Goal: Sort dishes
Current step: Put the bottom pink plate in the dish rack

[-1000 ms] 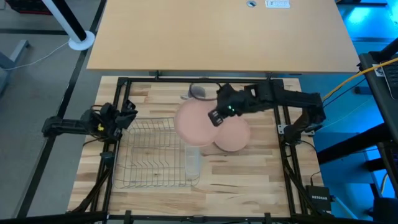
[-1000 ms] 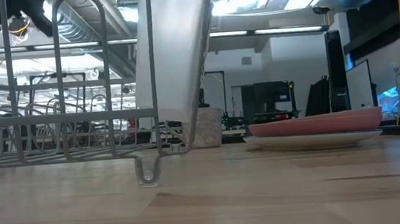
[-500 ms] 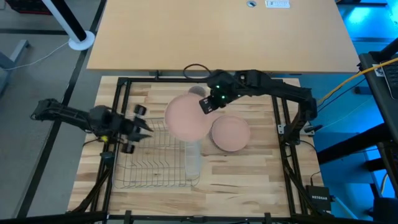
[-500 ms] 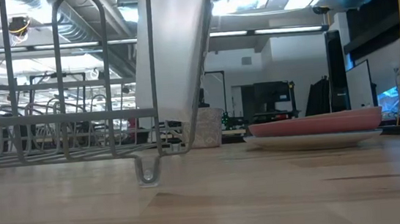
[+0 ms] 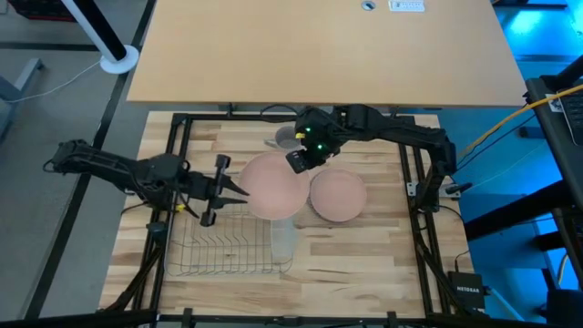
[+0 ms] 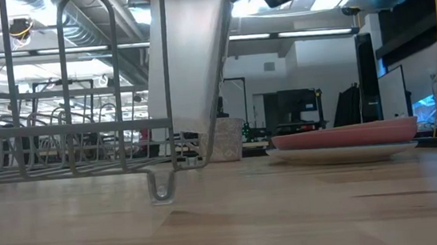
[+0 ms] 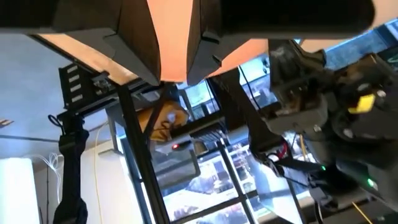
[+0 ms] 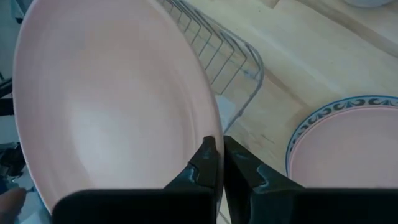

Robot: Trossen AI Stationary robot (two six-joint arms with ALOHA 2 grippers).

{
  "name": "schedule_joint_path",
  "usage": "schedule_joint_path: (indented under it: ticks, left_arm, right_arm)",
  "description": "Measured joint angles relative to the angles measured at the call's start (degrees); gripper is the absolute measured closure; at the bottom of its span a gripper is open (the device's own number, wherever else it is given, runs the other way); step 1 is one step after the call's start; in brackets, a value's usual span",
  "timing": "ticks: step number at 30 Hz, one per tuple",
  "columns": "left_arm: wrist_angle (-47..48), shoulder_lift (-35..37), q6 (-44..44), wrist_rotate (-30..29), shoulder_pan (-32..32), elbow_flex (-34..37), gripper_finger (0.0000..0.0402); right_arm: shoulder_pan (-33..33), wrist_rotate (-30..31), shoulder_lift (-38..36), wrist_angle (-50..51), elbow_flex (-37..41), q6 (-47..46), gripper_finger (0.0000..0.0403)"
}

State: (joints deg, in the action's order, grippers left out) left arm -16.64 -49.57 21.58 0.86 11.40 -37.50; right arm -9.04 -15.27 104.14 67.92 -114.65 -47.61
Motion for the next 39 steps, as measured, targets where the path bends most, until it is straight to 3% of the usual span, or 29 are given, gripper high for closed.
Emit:
schedule_joint_path:
  ticks: [9, 16, 20, 25, 39]
  left_arm:
    - [-0.2, 2.1, 0.5, -1.0, 0.0, -0.1, 0.0324]
    - [5.0, 2.1, 0.3, -2.6, 0.0, -0.1, 0.0238]
    - [10.1, 2.1, 3.3, -2.6, 0.3, -0.1, 0.0212]
    - [17.4, 2.1, 10.4, -2.6, 1.0, -0.1, 0.0212]
    - [19.8, -1.2, 14.7, -4.3, 1.0, -0.1, 0.0245]
  right_arm:
    - [0.0, -0.7, 0.0, 1.3, 0.0, 1.4, 0.0394]
    - [0.0, -0.8, 0.0, 1.4, 0.0, 1.4, 0.0394]
    - [0.0, -0.8, 0.0, 1.4, 0.0, 1.3, 0.0394]
    - [0.0, -0.8, 0.0, 1.5, 0.0, 0.2, 0.0394]
    - [0.0, -5.9, 0.7, 2.1, 0.0, -14.3, 0.0394]
